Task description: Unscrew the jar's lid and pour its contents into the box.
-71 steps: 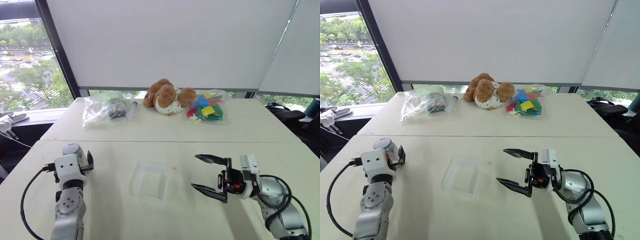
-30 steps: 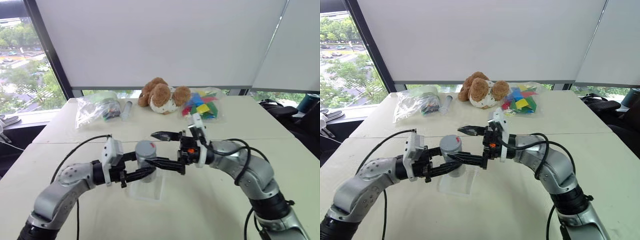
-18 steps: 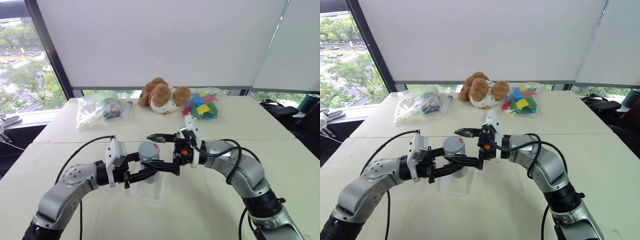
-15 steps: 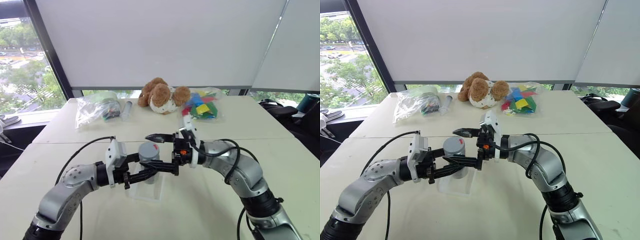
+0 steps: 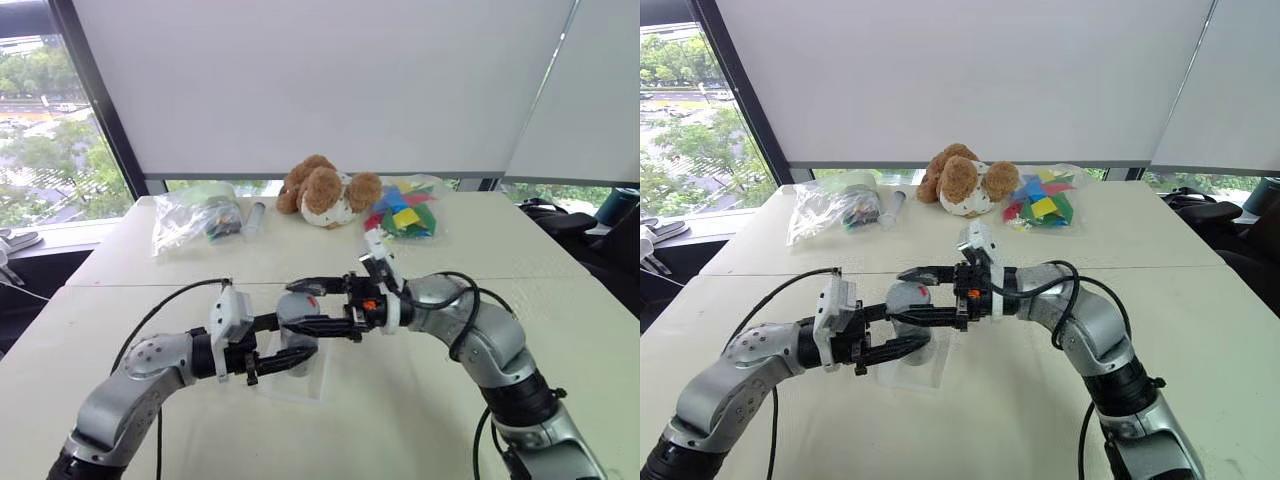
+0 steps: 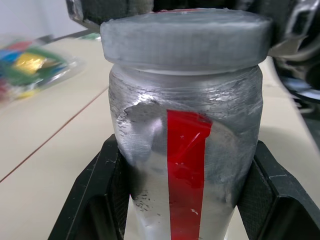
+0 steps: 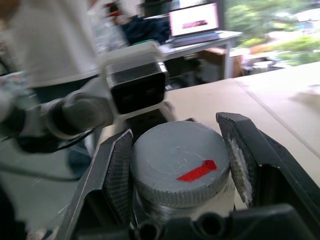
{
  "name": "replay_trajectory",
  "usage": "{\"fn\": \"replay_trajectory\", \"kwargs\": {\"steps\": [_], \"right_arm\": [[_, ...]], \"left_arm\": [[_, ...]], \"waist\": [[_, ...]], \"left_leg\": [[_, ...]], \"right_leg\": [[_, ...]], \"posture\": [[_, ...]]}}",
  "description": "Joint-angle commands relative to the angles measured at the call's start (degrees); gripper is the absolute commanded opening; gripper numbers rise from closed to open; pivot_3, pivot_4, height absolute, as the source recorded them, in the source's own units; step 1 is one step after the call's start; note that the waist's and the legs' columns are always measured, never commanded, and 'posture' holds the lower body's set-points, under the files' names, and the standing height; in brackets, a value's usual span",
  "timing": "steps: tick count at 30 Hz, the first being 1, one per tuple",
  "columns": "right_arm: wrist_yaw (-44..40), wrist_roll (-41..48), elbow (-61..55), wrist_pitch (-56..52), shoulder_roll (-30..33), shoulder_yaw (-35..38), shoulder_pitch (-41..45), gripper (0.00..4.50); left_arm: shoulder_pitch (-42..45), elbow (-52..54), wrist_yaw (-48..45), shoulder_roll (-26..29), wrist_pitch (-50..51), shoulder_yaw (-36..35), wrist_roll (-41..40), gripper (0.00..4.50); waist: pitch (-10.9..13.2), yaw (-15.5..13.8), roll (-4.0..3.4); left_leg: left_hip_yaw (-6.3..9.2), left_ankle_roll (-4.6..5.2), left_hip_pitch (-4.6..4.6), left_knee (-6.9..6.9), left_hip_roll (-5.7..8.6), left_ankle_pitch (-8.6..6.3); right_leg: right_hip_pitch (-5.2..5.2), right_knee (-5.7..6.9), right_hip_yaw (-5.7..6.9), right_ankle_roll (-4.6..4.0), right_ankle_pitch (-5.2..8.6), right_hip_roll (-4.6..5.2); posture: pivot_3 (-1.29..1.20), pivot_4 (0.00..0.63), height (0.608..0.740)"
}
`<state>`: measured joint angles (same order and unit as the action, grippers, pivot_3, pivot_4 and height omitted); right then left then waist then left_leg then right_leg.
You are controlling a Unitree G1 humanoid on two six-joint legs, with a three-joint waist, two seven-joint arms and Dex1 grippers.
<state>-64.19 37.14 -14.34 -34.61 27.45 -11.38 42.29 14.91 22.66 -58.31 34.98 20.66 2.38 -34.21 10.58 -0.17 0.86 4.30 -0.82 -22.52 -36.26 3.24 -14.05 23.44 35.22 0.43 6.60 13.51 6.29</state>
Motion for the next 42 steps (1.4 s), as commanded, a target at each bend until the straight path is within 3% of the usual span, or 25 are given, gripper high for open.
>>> {"fn": "replay_trajectory", "kwargs": {"steps": [1,5,10,14,15,22,30,42], "right_arm": [[-15.2,2.8,2.2,3.4,2.8,-0.5,3.9,2.24],[-23.3,1.1,7.1,6.3,3.6,-1.7,7.6,2.24],[-23.6,1.2,9.8,5.6,2.5,-1.2,9.6,2.24],[-21.4,2.8,8.7,5.8,1.2,1.5,9.4,4.26],[-19.7,3.4,8.2,5.8,0.9,3.1,8.9,4.47],[-8.2,5.2,4.5,0.2,2.1,9.0,6.5,4.47],[2.4,3.6,-1.4,-7.2,-0.2,4.3,5.6,4.47],[4.0,-3.5,4.8,-1.4,-4.1,0.0,6.4,4.47]], "left_arm": [[2.3,0.6,-5.4,0.8,-3.5,0.1,-0.8,2.17],[4.2,-0.1,-8.1,0.3,-4.1,1.2,-1.0,2.17],[5.3,-0.7,-8.3,-0.2,-4.5,1.2,-0.7,2.17],[4.4,-0.6,-7.4,0.0,-4.1,-0.3,-1.2,2.17],[3.7,-0.6,-7.0,0.2,-3.9,-0.9,-1.3,2.17],[0.7,-1.2,-2.3,-0.4,-3.8,-3.6,0.3,2.17],[1.9,-2.0,1.7,-2.6,-3.7,-1.8,1.9,2.17],[2.9,-1.7,2.0,-3.6,-2.8,-0.2,2.7,2.17]], "waist": [[0.0,0.0,0.00],[0.0,0.3,0.00],[0.0,0.9,0.00],[0.0,0.9,-0.02],[0.0,0.9,-0.02],[0.0,0.6,-0.02],[0.0,0.9,-0.03],[0.0,0.9,-0.03]], "left_leg": [[0.00,0.00,0.00,0.00,0.00,0.00],[0.00,0.00,0.02,0.00,-0.02,0.00],[0.03,0.00,0.01,0.02,-0.02,0.00],[0.05,0.00,0.01,0.03,-0.03,0.00],[0.05,0.00,0.01,0.02,-0.03,0.00],[0.06,-0.01,0.00,0.02,-0.01,0.00],[0.05,-0.01,0.00,0.08,-0.02,0.00],[0.04,-0.01,-0.01,0.05,0.00,0.00]], "right_leg": [[0.00,0.00,0.00,0.00,0.00,0.00],[-0.01,0.00,0.00,0.00,0.00,-0.03],[0.01,0.01,0.00,0.03,-0.01,-0.04],[0.04,0.03,-0.01,0.03,-0.02,-0.04],[0.04,0.03,-0.01,0.03,-0.02,-0.04],[0.03,0.02,-0.02,0.02,-0.01,0.01],[0.10,0.04,-0.03,0.02,-0.02,0.01],[0.09,0.05,-0.02,0.03,-0.02,0.00]], "posture": [[0.00,0.150,0.740],[0.00,0.150,0.740],[0.00,0.150,0.740],[0.00,0.150,0.740],[0.00,0.150,0.740],[0.00,0.150,0.740],[0.00,0.150,0.740],[0.00,0.150,0.740]]}}
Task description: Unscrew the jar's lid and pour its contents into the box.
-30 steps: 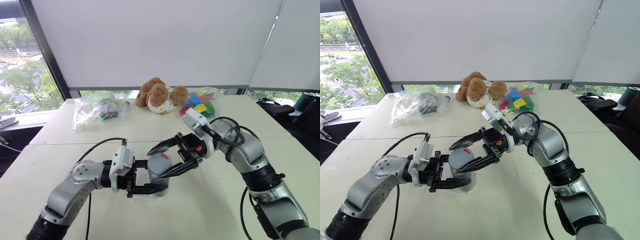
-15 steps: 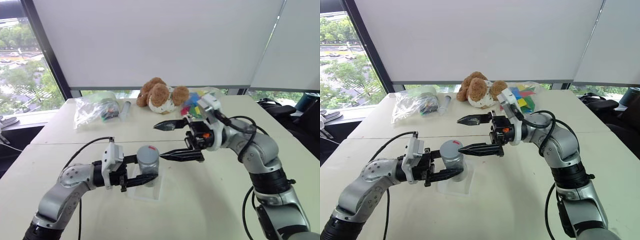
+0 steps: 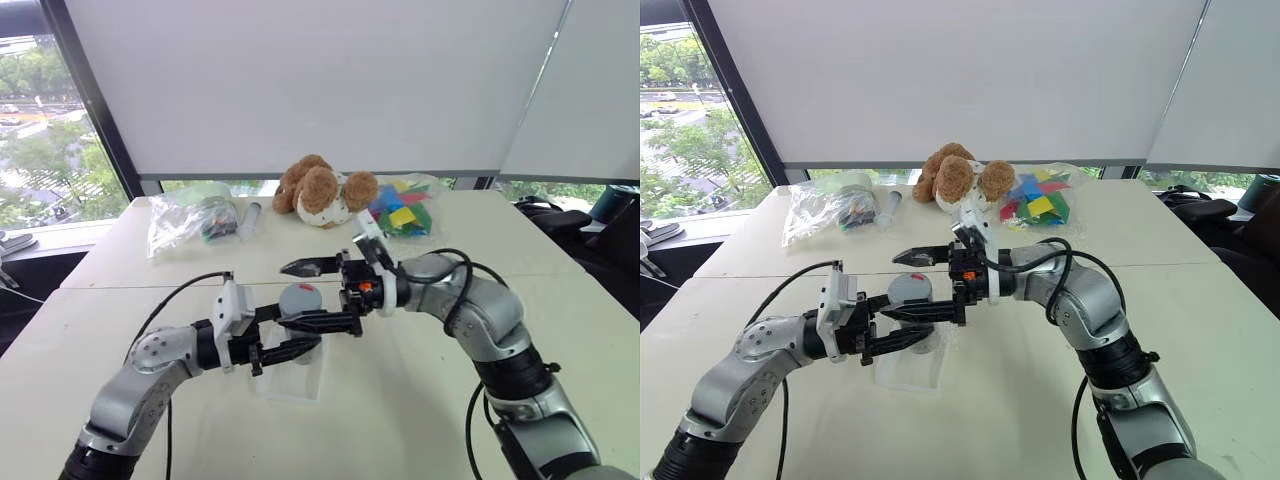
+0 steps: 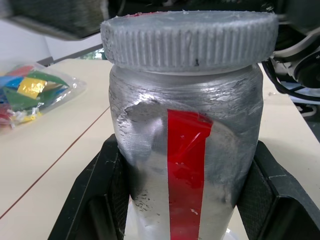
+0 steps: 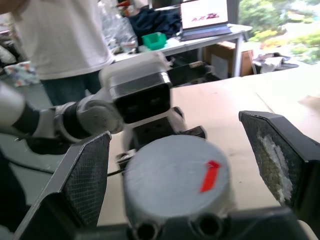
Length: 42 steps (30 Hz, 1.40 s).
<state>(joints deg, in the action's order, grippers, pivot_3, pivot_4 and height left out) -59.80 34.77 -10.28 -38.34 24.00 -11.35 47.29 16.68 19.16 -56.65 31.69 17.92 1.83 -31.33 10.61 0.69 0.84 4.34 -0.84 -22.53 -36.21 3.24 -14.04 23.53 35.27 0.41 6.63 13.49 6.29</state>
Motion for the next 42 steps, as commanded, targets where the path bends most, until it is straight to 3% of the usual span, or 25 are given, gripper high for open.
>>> {"fn": "replay_trajectory", "kwargs": {"steps": [1,11,32,42], "right_arm": [[-0.5,-1.5,1.2,2.6,-0.9,0.0,1.5,4.47],[-3.1,-3.3,6.3,5.7,0.0,1.4,2.0,4.47],[-9.7,5.7,2.8,-0.2,7.9,8.1,-3.6,4.47],[-3.5,4.0,-1.2,-1.5,0.9,2.9,0.9,4.47]], "left_arm": [[1.2,1.9,0.4,-0.3,0.1,0.4,-0.2,2.17],[1.1,2.6,0.5,-0.1,0.0,0.5,-0.4,2.17],[-0.3,2.9,0.6,-0.1,-0.9,-0.3,0.1,2.17],[0.2,2.7,0.8,-0.4,-0.7,0.1,0.3,2.17]], "waist": [[0.0,0.0,0.00],[0.0,0.0,0.00],[0.0,0.0,0.00],[0.0,0.0,-0.01]], "left_leg": [[0.00,0.00,0.00,0.00,0.00,0.00],[0.00,0.00,0.00,0.00,0.00,0.00],[0.00,0.00,0.00,-0.01,0.00,0.00],[0.01,0.00,0.01,-0.01,-0.04,0.00]], "right_leg": [[0.00,0.00,0.00,0.00,0.00,0.00],[0.01,0.04,0.00,0.00,0.00,-0.02],[-0.02,0.03,0.00,0.00,0.00,-0.01],[0.00,0.05,-0.01,0.00,0.00,-0.04]], "posture": [[0.00,0.150,0.740],[0.00,0.150,0.740],[0.00,0.150,0.740],[0.00,0.150,0.740]]}}
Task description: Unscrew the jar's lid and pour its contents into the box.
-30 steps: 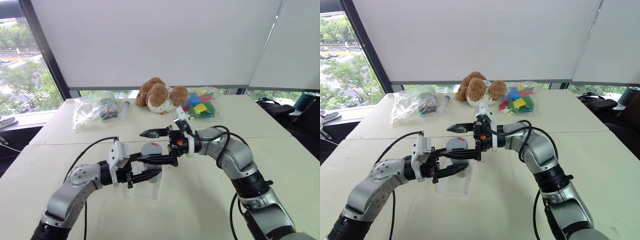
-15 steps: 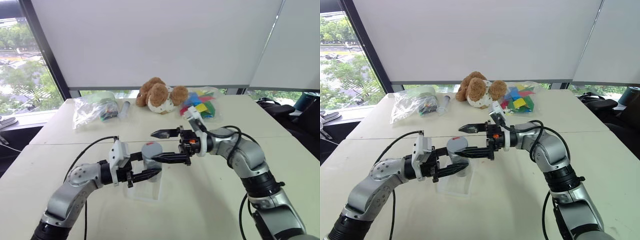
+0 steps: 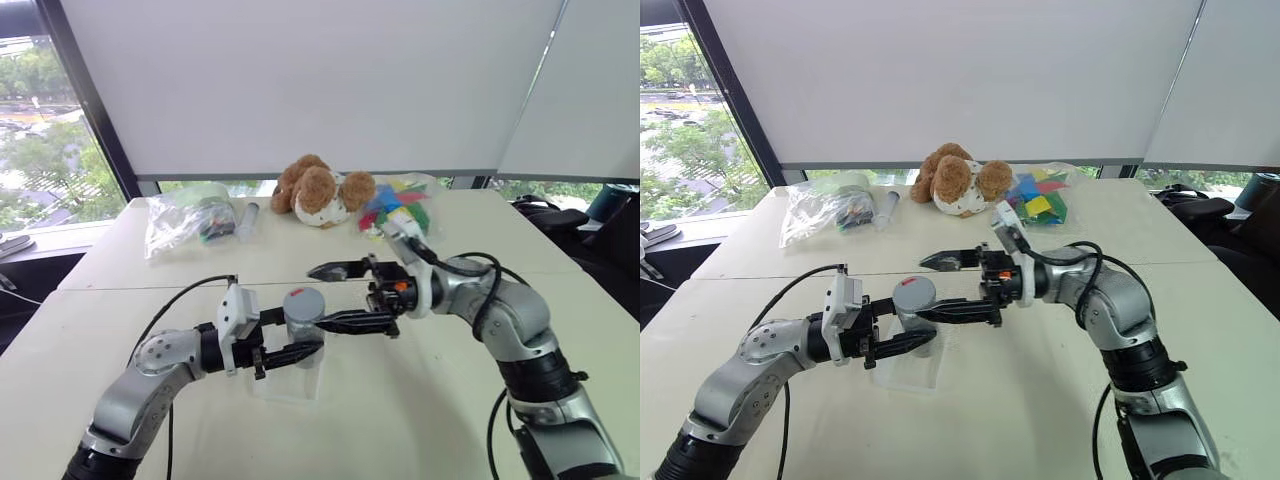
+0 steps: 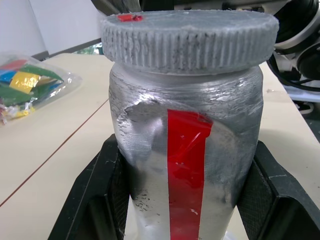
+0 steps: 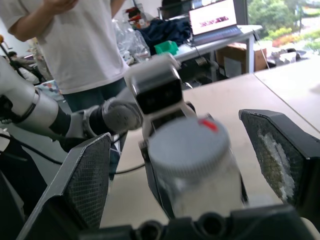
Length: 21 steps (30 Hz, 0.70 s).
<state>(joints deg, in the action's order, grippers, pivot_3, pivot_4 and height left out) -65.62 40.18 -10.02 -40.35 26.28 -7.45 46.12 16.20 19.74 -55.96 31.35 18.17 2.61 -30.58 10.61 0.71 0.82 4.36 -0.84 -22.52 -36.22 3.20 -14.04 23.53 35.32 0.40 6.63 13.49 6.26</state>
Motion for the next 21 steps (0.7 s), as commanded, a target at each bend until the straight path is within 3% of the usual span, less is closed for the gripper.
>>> {"fn": "replay_trajectory", "kwargs": {"steps": [1,9,21], "right_arm": [[2.7,-2.0,-1.2,0.7,-1.9,-1.6,2.3,4.47],[3.0,-6.4,2.4,3.6,-4.1,-4.4,3.3,4.47],[-0.8,-7.3,7.3,5.7,-2.2,-2.4,3.2,4.47]], "left_arm": [[0.7,2.0,0.1,0.0,-0.9,-0.6,-0.5,2.17],[1.2,1.9,0.0,-0.2,-0.8,-0.2,-0.3,2.17],[0.6,2.2,0.0,0.0,-0.9,-0.3,-0.3,2.17]], "waist": [[0.0,-0.1,0.00],[0.0,0.0,0.00],[0.0,0.0,0.00]], "left_leg": [[0.00,0.00,0.00,-0.01,0.00,0.00],[0.00,-0.01,-0.01,0.00,0.05,0.01],[0.00,-0.01,0.00,0.00,0.05,0.01]], "right_leg": [[0.00,0.00,0.00,0.00,0.00,0.00],[0.00,0.01,0.00,0.00,0.00,0.03],[0.01,0.03,0.00,0.00,0.00,0.02]], "posture": [[0.00,0.150,0.740],[0.00,0.150,0.740],[0.00,0.150,0.740]]}}
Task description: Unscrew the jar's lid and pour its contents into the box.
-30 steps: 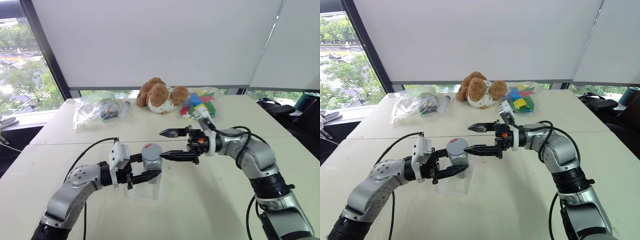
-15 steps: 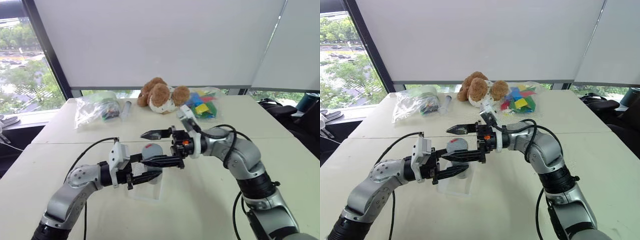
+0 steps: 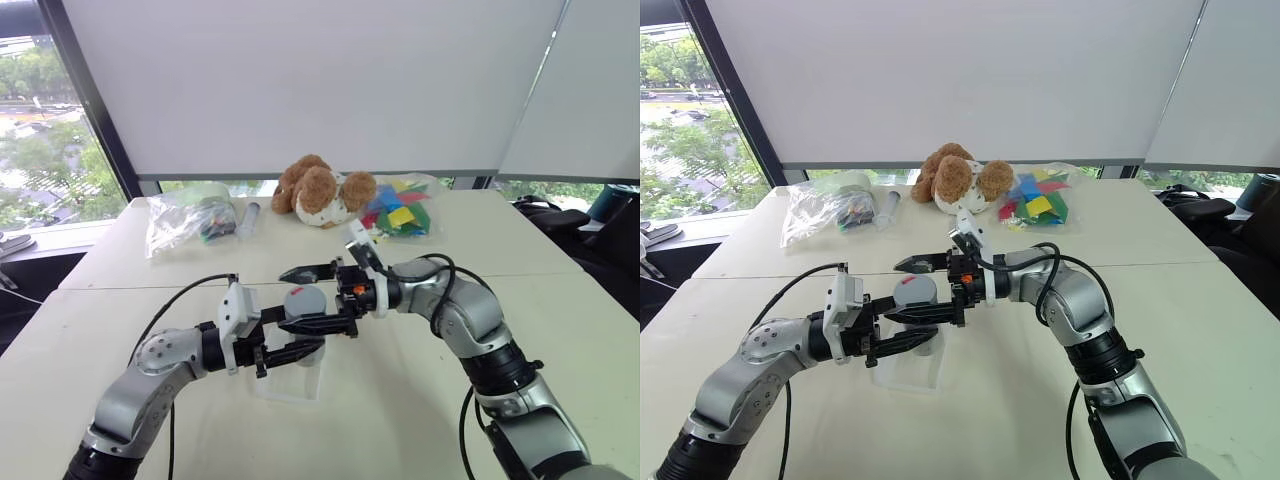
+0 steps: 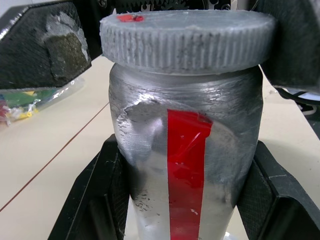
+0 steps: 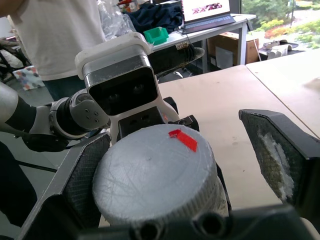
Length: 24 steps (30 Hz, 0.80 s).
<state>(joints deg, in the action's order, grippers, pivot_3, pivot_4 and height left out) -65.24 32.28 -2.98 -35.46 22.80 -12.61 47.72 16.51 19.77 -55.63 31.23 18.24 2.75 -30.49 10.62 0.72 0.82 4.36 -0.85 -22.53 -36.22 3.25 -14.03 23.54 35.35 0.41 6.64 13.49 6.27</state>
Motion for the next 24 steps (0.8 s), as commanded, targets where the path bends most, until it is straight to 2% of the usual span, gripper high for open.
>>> {"fn": "replay_trajectory", "kwargs": {"steps": [1,15,19,24], "right_arm": [[-1.5,0.8,0.4,0.8,1.6,3.0,1.6,4.47],[-4.7,2.9,-0.6,-0.3,4.8,5.2,-1.3,4.47],[-8.7,6.8,-2.9,-1.6,6.2,6.7,-2.7,4.47],[-8.8,8.4,-4.4,-2.6,5.8,6.5,-2.4,4.47]], "left_arm": [[0.2,2.2,-0.4,0.2,-0.9,-0.4,-0.4,2.17],[0.0,2.1,-0.3,0.4,-1.1,-0.5,-0.2,2.17],[-0.2,2.2,-0.5,0.6,-1.0,-0.7,-0.3,2.17],[-0.2,2.3,-0.5,0.7,-0.9,-0.8,-0.4,2.17]], "waist": [[0.0,0.0,0.00],[0.0,0.0,0.00],[0.0,-0.1,0.00],[0.0,0.1,0.00]], "left_leg": [[0.00,0.00,0.00,0.00,0.00,0.00],[0.00,0.00,0.00,0.00,-0.01,0.00],[0.00,0.00,0.00,-0.02,0.00,0.00],[0.00,0.00,0.01,0.00,-0.02,0.00]], "right_leg": [[0.00,0.00,0.00,0.00,0.00,0.00],[0.00,0.00,0.00,0.00,0.00,0.00],[-0.02,0.00,0.00,0.00,0.00,0.00],[-0.01,0.00,0.00,0.00,0.00,-0.01]], "posture": [[0.00,0.150,0.740],[0.00,0.150,0.740],[0.00,0.150,0.740],[0.00,0.150,0.740]]}}
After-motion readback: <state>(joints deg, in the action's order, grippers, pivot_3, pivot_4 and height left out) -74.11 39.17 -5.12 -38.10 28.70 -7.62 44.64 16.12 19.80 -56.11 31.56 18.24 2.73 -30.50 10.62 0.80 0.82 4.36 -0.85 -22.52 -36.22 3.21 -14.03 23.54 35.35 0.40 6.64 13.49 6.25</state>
